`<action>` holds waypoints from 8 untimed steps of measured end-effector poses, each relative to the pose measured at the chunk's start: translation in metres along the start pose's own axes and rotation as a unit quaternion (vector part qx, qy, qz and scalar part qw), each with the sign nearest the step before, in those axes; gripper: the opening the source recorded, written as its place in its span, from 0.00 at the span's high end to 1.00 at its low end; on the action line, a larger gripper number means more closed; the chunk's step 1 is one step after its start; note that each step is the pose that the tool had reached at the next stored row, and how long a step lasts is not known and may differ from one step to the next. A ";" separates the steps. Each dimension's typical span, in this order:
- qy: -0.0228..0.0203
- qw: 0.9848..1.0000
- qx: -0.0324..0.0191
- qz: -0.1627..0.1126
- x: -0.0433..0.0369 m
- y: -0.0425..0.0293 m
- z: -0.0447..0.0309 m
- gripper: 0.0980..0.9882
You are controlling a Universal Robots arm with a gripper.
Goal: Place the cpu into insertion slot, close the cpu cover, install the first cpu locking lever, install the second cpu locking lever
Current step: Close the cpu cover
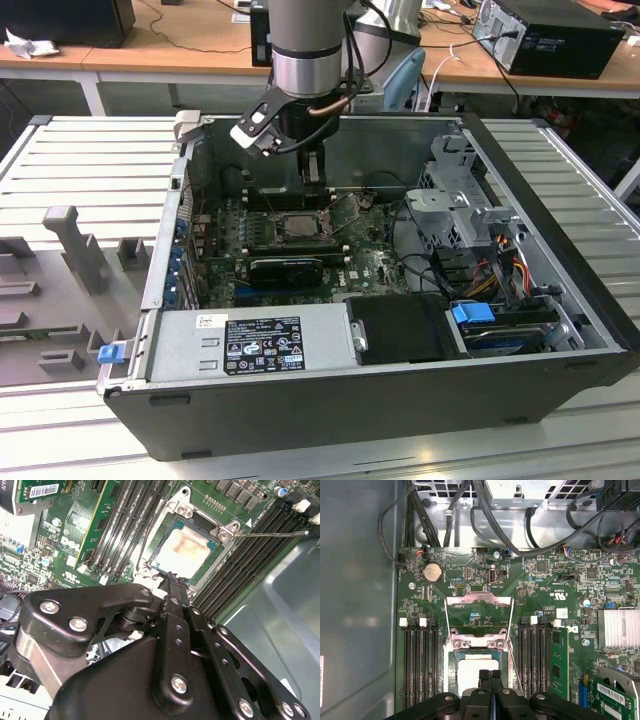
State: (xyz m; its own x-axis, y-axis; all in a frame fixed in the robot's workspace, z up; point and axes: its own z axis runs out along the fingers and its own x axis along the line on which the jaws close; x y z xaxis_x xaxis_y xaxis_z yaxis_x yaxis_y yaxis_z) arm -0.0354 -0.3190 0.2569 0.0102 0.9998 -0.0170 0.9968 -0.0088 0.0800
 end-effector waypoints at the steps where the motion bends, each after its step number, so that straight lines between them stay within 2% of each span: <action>1: 0.000 1.000 0.000 0.000 0.0000 0.0000 -0.0003 0.99; 8: 0.000 1.000 0.000 0.000 -0.0001 0.0004 -0.0057 0.99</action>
State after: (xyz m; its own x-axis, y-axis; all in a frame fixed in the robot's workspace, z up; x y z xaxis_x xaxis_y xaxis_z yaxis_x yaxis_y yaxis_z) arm -0.0354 -0.3190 0.2626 0.0103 0.9998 -0.0171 0.9968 -0.0089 0.0798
